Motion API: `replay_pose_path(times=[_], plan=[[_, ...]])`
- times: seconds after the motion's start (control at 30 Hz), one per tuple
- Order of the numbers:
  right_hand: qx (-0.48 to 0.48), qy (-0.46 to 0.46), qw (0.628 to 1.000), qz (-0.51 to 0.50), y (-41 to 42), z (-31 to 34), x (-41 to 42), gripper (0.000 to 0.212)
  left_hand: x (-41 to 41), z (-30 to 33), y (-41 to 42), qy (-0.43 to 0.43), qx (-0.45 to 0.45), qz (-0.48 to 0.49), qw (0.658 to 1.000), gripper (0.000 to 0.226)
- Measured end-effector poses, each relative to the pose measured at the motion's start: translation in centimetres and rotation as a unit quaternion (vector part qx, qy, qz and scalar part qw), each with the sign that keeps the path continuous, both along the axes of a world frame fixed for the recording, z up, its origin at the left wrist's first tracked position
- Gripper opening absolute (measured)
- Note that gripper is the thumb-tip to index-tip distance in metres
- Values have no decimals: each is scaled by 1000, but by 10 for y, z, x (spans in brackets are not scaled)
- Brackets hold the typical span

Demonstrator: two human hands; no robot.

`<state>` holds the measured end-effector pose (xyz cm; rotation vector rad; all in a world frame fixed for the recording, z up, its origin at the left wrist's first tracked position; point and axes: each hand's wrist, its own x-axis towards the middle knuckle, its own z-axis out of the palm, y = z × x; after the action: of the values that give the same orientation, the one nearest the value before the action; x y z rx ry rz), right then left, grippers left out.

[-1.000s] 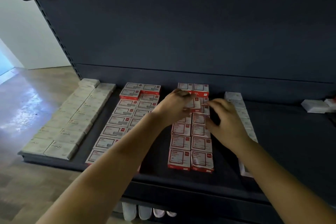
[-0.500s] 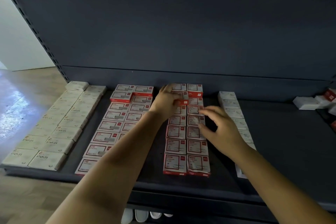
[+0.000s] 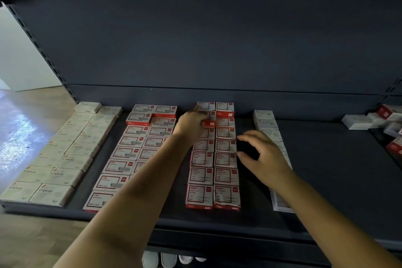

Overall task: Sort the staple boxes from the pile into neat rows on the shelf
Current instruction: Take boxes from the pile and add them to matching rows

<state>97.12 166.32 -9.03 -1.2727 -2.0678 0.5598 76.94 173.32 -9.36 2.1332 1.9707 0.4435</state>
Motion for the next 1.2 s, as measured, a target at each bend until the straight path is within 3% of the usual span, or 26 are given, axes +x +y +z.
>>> replay_pose_path(times=[0.1, 0.4, 0.53, 0.67, 0.9, 1.1, 1.2], plan=[[-5, 4, 1000, -1, -5, 4, 15, 39, 16, 8, -14, 82, -10, -11, 997, 54], [19, -55, 998, -33, -14, 0, 87, 42, 137, 22, -92, 40, 65, -140, 987, 53], [29, -88, 995, -46, -21, 0, 125, 36, 183, 23, -104, 96, 109, -174, 974, 54], [31, -92, 992, -77, -27, -10, 172, 40, 225, 23, -107, 92, 114, -189, 971, 49], [14, -83, 990, -116, -32, -23, 258, 40, 288, 13, -115, 86, 48, -164, 982, 51], [78, -70, 972, -212, -18, -29, 325, 32, 328, -6, -118, 37, 43, -163, 985, 48], [95, -58, 959, -261, -14, -27, 350, 29, 347, -9, -113, 54, 28, -168, 984, 47]])
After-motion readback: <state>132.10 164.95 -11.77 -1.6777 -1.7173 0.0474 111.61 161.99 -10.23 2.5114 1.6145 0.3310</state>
